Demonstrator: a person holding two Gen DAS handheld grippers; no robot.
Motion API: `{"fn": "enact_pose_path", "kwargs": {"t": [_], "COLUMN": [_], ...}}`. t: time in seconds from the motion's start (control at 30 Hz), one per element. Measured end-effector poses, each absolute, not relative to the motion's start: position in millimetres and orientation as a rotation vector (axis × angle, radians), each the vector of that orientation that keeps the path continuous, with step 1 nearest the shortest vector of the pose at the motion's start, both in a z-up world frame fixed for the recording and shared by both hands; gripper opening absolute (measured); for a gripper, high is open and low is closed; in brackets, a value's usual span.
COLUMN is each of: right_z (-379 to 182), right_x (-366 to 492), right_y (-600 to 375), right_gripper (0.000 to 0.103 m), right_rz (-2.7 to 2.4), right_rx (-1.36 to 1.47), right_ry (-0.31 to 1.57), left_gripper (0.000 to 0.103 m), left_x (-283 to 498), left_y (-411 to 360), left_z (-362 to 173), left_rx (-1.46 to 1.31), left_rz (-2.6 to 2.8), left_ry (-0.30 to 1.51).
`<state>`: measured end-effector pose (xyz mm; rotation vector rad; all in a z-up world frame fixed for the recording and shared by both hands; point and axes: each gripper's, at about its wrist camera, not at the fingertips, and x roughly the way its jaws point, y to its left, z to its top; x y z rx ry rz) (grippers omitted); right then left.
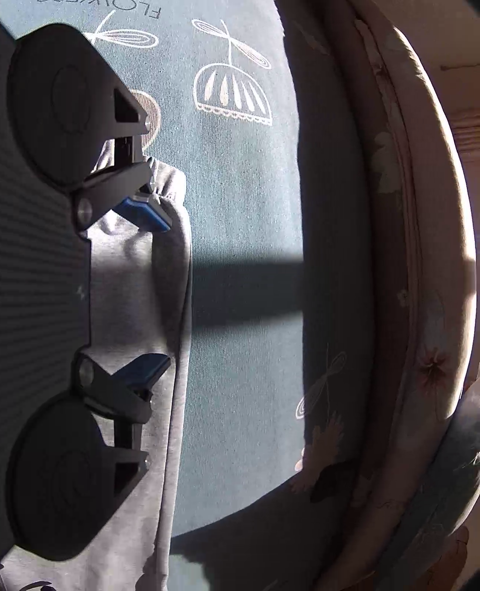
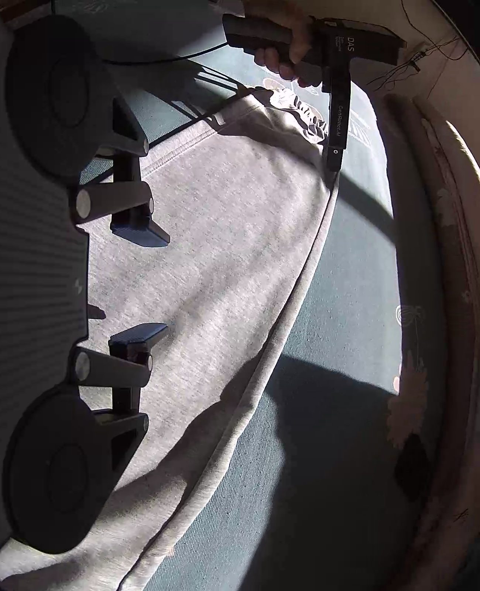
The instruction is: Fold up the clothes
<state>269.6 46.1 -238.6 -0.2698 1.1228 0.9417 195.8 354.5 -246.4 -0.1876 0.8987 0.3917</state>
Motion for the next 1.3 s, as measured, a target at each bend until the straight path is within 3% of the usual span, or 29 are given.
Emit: {"fn": "enact_pose_path", "kwargs": {"t": [0.23,0.37,0.43,0.6,0.83,0.9,0.97,1.1,1.3], "right_z": [-264.1,-270.2,-263.4,-240.5,-271.4,-279.6,-280.7,-267.8,-224.5], "right_x": [226.5,207.5,196.9,191.1,218.4,212.7,197.3,184.3,245.7], "right_y": [44.9,53.2,60.0,40.4,-17.2,-28.5,-23.7,-10.9,-57.6], "right_gripper": [0.054,0.064,0.063,0.063,0.064,0.070,0.084,0.087,0.086], "right_rz": [0.822,0.765,0.815,0.686,0.339,0.317,0.347,0.476,0.362], "right_rx": [-0.309,-0.265,-0.243,-0.194,-0.164,-0.104,-0.093,-0.136,-0.030], "right_ry": [1.096,1.129,1.163,1.044,1.032,1.066,1.117,1.158,1.089], "left_gripper": [0.078,0.074,0.073,0.075,0.075,0.076,0.079,0.076,0.076], "left_x": [141.9,122.9,126.2,157.0,184.2,170.8,155.8,147.1,193.9], "left_y": [336.9,356.5,352.0,301.2,222.3,222.8,230.7,233.4,189.6], "left_z": [-275.5,-263.8,-252.7,-228.9,-267.5,-275.9,-275.4,-257.6,-236.7], "left_rx": [-0.137,-0.216,-0.215,-0.096,0.120,0.076,-0.008,-0.002,0.038], "left_rz": [0.393,0.488,0.474,0.270,0.118,0.142,0.165,0.182,0.023], "left_ry": [1.001,1.036,1.038,0.937,0.958,0.996,1.024,1.050,0.948]}}
